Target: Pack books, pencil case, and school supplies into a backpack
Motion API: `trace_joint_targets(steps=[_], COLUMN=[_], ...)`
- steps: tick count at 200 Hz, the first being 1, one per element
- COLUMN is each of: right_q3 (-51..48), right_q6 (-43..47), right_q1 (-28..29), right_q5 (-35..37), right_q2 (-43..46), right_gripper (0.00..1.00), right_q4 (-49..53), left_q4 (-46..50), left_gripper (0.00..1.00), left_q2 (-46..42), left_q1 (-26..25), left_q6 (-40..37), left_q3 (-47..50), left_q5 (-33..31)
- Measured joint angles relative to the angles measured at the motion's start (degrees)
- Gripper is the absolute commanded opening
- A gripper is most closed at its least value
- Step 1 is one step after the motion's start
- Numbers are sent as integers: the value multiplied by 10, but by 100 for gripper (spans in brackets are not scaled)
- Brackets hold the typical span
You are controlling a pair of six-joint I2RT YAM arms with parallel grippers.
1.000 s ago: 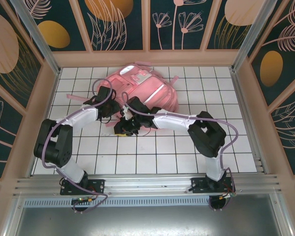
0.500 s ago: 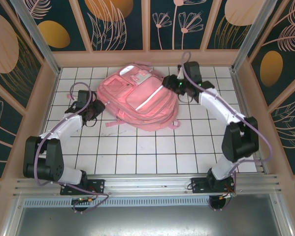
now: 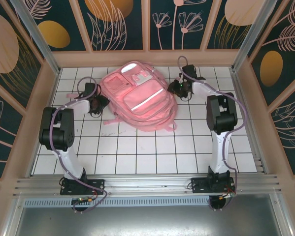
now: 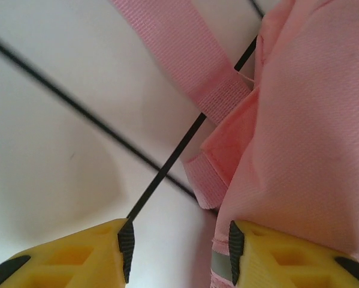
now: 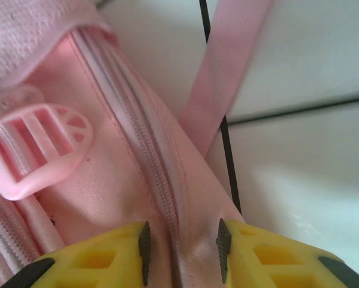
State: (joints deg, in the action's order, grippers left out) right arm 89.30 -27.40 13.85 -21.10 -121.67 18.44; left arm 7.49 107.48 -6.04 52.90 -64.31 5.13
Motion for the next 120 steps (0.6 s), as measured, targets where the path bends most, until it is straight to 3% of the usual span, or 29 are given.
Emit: trace_joint_targets(steps=[55,97,120], right_q3=[-317,-382,-392], right_q6=[-17,-30,-37], right_q1=[80,91,64], right_q5=[7,23,49], right_q2=[233,282,310], right_gripper=[36,36,43], right_q4=[-87,-96,-106], left_q4=[0,-13,-12], left_gripper=[51,51,57], left_q2=[62,54,15], left_q1=[-14,-31,-31], left_q6=[-37,-50,-52], left_q3=[-97,-86,-44], left_q5=[16,13,13])
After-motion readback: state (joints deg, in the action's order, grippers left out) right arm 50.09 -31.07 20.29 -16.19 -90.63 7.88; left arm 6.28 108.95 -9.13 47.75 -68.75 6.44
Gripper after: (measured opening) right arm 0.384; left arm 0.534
